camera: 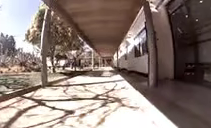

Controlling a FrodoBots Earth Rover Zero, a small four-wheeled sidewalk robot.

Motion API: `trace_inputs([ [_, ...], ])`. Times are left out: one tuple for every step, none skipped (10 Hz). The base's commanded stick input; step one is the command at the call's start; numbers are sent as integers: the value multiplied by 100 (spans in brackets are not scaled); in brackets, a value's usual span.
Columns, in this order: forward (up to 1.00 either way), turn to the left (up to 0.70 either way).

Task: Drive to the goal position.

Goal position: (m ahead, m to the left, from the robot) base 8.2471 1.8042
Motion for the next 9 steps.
trace_inputs([
  [70, 0],
  [70, 0],
  [70, 0],
  [70, 0],
  [70, 0],
  [70, 0],
  [70, 0],
  [70, 0],
  [70, 0],
])
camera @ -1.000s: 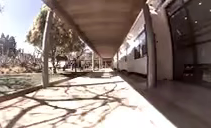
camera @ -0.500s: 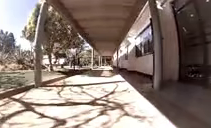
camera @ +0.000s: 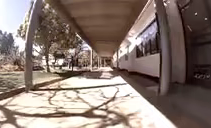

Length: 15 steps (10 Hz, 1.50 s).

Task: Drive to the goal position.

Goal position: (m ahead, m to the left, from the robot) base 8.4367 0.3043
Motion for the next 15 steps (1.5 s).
trace_inputs([
  [70, 0],
  [70, 0],
  [70, 0],
  [70, 0],
  [70, 0],
  [70, 0],
  [70, 0],
  [70, 0],
  [70, 0],
  [70, 0],
  [70, 0],
  [70, 0],
  [70, 0],
  [70, 0],
  [70, 0],
])
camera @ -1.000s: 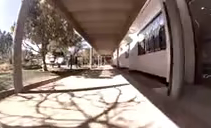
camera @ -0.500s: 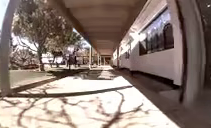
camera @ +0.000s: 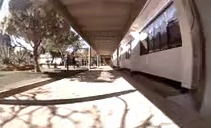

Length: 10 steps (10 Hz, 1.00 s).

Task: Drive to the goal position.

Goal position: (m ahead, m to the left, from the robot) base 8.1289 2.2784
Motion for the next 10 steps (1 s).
trace_inputs([
  [70, 0],
  [70, 0],
  [70, 0],
  [70, 0],
  [70, 0],
  [70, 0],
  [70, 0],
  [70, 0],
  [70, 0],
  [70, 0],
])
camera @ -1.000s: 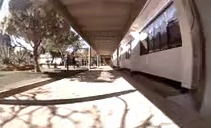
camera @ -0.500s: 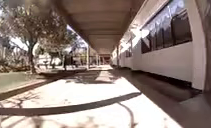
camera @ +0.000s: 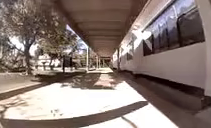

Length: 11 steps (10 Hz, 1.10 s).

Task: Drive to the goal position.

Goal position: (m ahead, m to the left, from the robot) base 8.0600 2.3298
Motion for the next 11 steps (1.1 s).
trace_inputs([
  [70, 0],
  [70, 0],
  [70, 0],
  [70, 0],
  [70, 0],
  [70, 0],
  [70, 0],
  [70, 0],
  [70, 0],
  [70, 0],
  [70, 0],
])
